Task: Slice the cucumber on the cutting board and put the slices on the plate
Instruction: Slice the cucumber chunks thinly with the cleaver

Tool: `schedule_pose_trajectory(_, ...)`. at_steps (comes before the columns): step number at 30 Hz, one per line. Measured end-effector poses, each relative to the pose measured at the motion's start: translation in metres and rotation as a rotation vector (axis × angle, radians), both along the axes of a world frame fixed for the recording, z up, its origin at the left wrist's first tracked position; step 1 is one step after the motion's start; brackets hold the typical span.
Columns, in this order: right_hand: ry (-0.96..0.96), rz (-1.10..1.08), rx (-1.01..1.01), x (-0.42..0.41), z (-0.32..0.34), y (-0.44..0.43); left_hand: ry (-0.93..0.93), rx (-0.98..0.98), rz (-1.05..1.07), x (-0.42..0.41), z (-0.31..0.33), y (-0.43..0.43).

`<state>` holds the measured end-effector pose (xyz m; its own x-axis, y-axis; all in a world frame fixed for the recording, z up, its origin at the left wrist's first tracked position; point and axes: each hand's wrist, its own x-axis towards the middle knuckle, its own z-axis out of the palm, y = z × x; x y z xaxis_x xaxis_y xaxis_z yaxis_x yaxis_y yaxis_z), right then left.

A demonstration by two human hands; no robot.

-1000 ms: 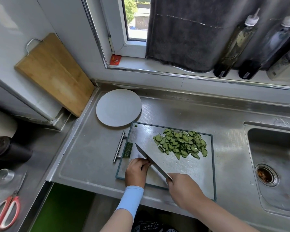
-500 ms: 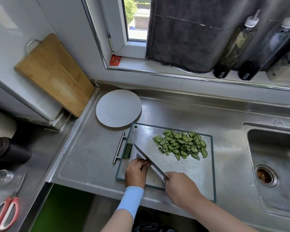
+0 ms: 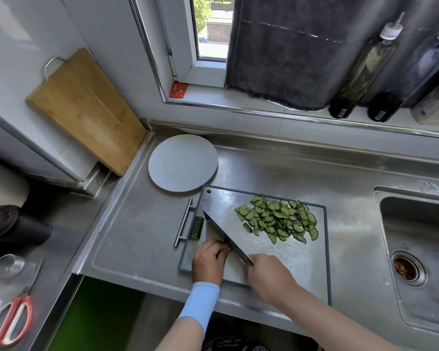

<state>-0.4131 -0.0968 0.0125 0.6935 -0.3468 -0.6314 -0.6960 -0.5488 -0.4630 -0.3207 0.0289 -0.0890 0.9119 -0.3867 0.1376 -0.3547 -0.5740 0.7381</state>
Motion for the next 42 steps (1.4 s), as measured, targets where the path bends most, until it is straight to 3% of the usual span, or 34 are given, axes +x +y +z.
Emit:
schedule_pose_trajectory(18,-0.129,-0.011,-0.066,0.023,0.001,-0.045,0.052,0.048,-0.042,0.008,0.009,-0.003)
schedule_pose_trajectory(22,-0.225,0.049,-0.222,0.017,0.012,-0.067,0.151,0.128,-0.050,0.019,0.019,-0.022)
schedule_pose_trajectory(27,-0.226,0.215,-0.435,0.008,0.023,-0.096,0.294,0.324,-0.245,0.036,0.046,-0.058)
schedule_pose_trajectory(29,-0.231,0.273,-0.504,0.002,0.027,-0.104,0.364,0.307,-0.126,0.043,0.056,-0.061)
schedule_pose_trajectory(31,-0.244,0.323,-0.557,-0.002,0.030,-0.108,0.381,0.199,0.144,0.052,0.068,-0.056)
schedule_pose_trajectory(34,-0.256,0.361,-0.601,-0.003,0.031,-0.114,0.204,0.019,0.356,0.061,0.088,-0.049)
schedule_pose_trajectory(36,-0.258,0.357,-0.609,-0.004,0.027,-0.114,0.135,-0.004,0.245,0.057,0.099,-0.051)
schedule_pose_trajectory(38,-0.273,0.355,-0.607,-0.003,0.022,-0.115,0.154,0.055,-0.031,0.046,0.106,-0.060)
schedule_pose_trajectory(40,-0.292,0.376,-0.618,-0.002,0.021,-0.112,0.222,0.240,-0.314,0.034,0.110,-0.073)
schedule_pose_trajectory(42,-0.270,0.409,-0.643,0.001,0.021,-0.112,0.238,0.380,-0.408,0.029,0.106,-0.082)
